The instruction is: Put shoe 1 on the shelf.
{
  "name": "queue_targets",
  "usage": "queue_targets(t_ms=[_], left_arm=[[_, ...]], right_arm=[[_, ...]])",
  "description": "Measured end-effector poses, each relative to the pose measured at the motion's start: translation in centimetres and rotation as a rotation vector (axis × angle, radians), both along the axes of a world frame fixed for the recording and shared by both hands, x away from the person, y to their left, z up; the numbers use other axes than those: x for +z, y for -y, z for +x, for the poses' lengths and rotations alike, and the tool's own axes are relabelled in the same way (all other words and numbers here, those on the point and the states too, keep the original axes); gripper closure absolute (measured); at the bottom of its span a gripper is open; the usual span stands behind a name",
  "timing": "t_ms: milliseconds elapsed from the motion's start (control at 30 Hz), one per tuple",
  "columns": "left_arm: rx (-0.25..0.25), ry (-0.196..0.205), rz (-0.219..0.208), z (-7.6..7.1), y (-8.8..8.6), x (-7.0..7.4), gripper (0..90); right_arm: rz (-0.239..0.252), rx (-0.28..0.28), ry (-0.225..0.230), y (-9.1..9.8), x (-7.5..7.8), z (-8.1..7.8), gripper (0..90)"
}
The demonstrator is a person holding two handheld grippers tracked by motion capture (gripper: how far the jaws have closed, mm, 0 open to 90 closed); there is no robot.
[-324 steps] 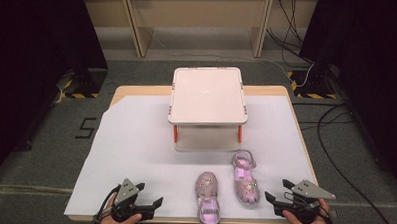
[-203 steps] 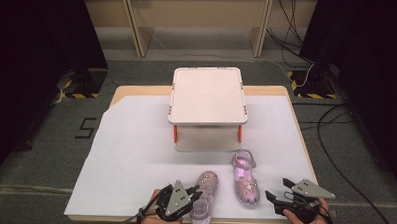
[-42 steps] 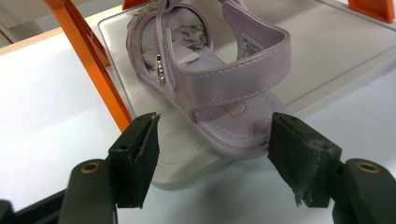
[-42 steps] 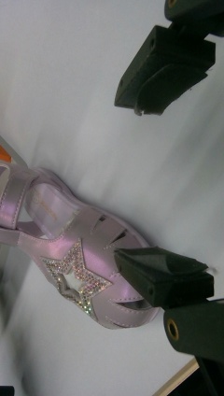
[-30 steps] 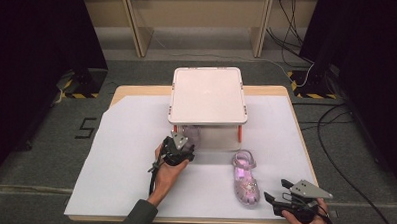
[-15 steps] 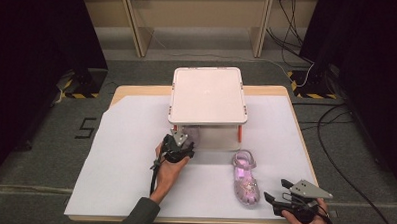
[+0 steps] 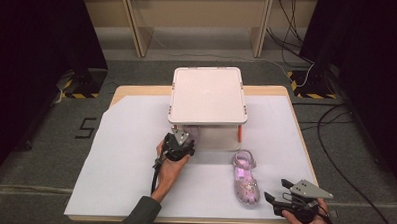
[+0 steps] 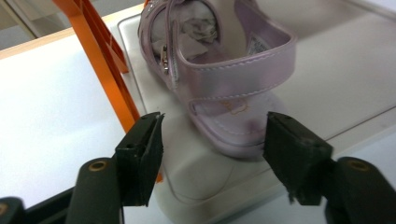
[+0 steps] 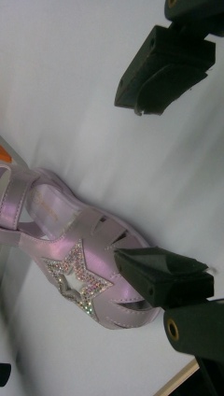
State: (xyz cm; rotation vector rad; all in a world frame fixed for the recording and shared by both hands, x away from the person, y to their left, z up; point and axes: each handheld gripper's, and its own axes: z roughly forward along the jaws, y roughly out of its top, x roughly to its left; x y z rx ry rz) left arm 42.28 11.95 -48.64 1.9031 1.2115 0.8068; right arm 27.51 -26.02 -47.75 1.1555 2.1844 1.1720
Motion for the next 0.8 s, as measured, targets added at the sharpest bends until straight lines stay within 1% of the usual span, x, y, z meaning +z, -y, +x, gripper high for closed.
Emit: queue_targets(t_ms=[100, 200, 267, 367, 467, 567, 633, 800], left_arm=[[-0.015, -0.002, -0.034, -0.7, -0.2, 0.5, 32.8], [-0.043, 0.006, -0.046, -1.7, -0.2, 1.0, 28.1], [-0.062, 0.014, -0.055, -2.5, -0.3, 1.3, 27.0], [-0.098, 0.007, -0.071, -3.9, -0.4, 1.4, 25.2], [-0.128, 0.004, -0.082, -5.0, -0.5, 1.4, 23.9], [-0.153, 0.001, -0.089, -6.0, -0.8, 1.4, 23.2], [-0.158, 0.003, -0.093, -6.6, -1.2, 1.5, 22.4], [-0.154, 0.004, -0.123, -7.8, -2.4, 1.8, 21.8]], right_arm=[[0.001, -0.002, 0.002, 0.1, 0.0, 0.0, 23.1], [0.005, -0.003, 0.001, 0.1, 0.0, 0.0, 23.1], [0.007, -0.002, 0.004, 0.0, 0.1, -0.1, 23.2], [0.007, 0.003, 0.007, -0.1, 0.1, -0.1, 23.4], [0.015, 0.003, 0.018, -0.1, 0.2, -0.1, 23.6], [0.020, 0.008, 0.016, -0.2, 0.2, -0.1, 23.7], [0.023, 0.012, 0.014, -0.3, 0.2, -0.2, 23.8], [0.031, 0.019, 0.012, -0.5, 0.3, -0.3, 23.9]])
